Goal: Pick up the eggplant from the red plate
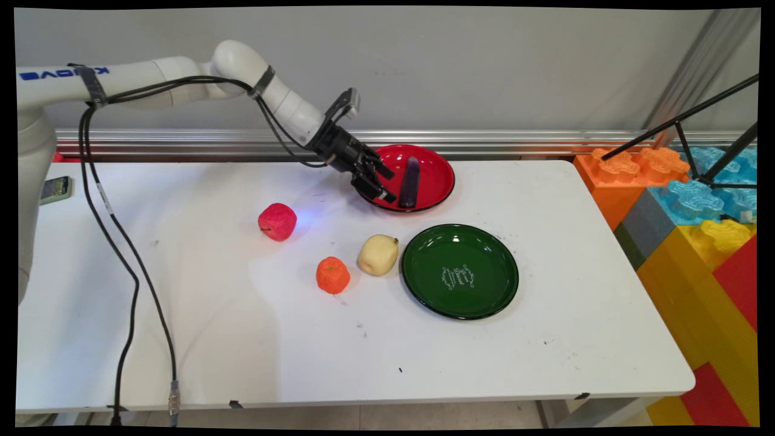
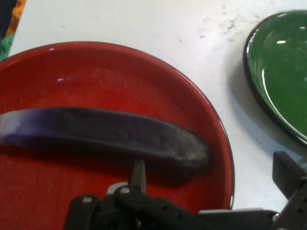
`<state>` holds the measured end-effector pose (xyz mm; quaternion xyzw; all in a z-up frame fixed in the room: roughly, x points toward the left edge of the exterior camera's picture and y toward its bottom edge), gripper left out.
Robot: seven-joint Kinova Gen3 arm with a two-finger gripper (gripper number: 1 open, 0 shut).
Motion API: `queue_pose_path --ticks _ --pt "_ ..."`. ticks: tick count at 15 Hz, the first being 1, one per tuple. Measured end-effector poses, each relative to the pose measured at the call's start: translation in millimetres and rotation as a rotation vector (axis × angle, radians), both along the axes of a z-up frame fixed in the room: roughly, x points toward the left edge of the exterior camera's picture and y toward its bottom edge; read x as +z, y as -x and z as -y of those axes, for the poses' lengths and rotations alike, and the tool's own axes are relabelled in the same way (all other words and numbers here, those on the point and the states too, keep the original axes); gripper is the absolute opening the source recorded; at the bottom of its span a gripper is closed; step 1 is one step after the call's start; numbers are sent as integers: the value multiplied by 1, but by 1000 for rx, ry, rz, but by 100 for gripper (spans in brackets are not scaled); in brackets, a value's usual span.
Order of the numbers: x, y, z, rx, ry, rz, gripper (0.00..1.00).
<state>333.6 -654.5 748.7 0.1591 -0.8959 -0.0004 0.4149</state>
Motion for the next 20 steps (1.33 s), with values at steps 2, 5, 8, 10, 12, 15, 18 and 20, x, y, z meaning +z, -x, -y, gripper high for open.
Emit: queue_pose_path --ticks 2,5,8,10,12,15,18,20 --pt "-3 6 2 14 -5 3 100" --pt "-5 11 5 28 -6 4 0" --pt "-6 17 10 55 -5 6 0" --pt "-7 19 12 66 -5 8 0" --pt "-7 22 14 77 -6 9 0" --pt "-7 24 17 92 -3 11 0" --pt "-6 27 20 107 1 12 100" --pt "-7 28 22 122 -1 15 100"
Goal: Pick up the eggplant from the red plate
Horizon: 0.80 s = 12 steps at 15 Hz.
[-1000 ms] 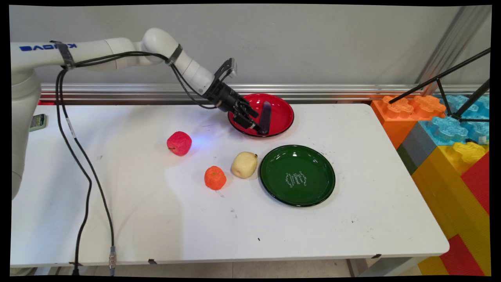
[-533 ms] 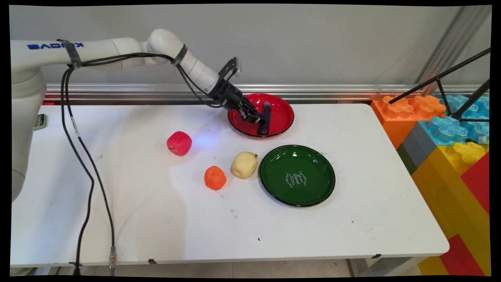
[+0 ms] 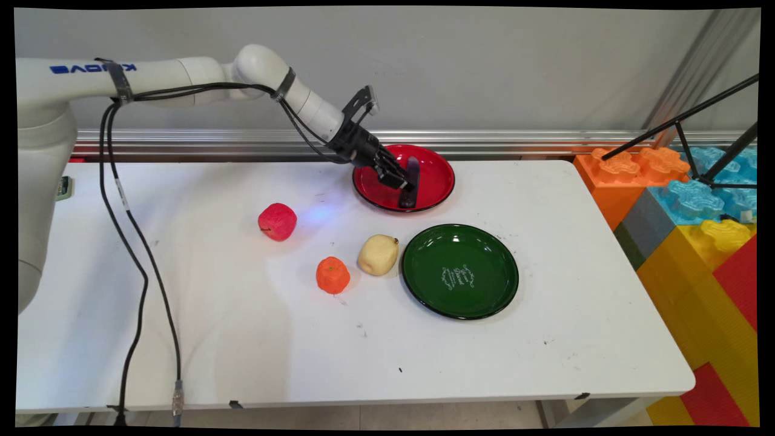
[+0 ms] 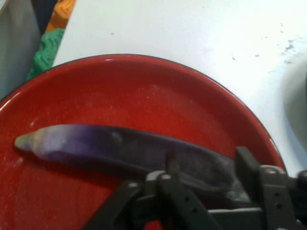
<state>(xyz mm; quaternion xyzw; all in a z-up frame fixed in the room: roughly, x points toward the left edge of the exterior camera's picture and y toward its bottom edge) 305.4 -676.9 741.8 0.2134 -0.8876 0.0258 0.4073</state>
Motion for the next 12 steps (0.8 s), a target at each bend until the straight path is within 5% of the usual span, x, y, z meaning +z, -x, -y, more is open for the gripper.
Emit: queue_pose_path --ticks 12 --pt "-11 9 6 66 -10 29 100"
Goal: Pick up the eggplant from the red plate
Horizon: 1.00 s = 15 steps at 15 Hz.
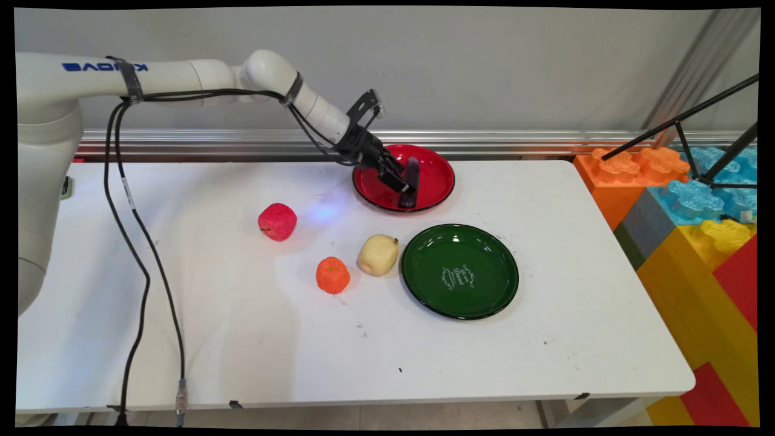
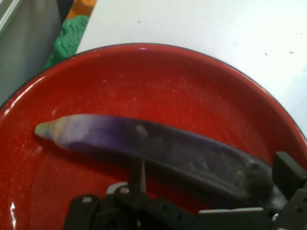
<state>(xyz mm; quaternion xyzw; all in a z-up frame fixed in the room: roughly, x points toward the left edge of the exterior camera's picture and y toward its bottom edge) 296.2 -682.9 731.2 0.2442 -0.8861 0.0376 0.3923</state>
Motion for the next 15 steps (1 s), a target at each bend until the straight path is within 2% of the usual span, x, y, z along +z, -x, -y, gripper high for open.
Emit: queue_pose_path --ticks 15 --pt "-7 20 1 40 -8 5 100"
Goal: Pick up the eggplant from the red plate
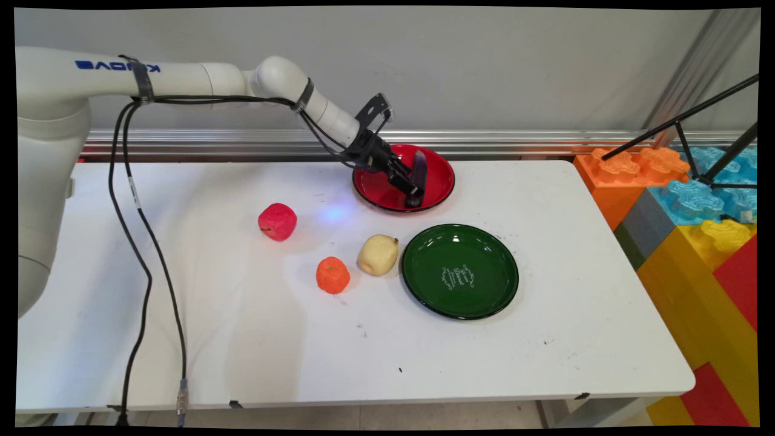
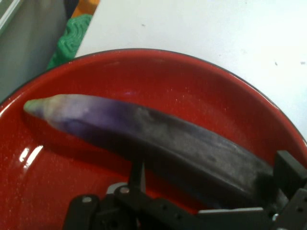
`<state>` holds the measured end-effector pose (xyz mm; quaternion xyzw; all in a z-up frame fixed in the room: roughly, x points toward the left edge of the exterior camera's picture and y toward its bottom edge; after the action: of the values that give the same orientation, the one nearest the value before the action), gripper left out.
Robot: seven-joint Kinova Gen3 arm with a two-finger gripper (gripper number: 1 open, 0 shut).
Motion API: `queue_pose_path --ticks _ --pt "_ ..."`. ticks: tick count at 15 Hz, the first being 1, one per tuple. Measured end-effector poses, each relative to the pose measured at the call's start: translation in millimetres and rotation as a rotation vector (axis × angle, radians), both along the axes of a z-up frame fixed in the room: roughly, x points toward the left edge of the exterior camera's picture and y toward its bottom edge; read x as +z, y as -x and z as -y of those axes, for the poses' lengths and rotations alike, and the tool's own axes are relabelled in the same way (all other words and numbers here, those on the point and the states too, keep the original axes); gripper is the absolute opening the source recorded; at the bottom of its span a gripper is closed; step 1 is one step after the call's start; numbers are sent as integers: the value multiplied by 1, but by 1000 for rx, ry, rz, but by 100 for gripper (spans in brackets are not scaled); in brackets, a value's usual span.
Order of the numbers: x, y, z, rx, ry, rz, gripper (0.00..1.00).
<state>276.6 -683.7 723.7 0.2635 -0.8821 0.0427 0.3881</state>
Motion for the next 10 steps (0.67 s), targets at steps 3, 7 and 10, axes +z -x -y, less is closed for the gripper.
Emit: queue_pose_path --ticks 3,7,10 --pt "1 2 2 4 4 1 100" --pt "3 1 6 8 11 4 100" --pt "7 -3 10 8 19 11 100"
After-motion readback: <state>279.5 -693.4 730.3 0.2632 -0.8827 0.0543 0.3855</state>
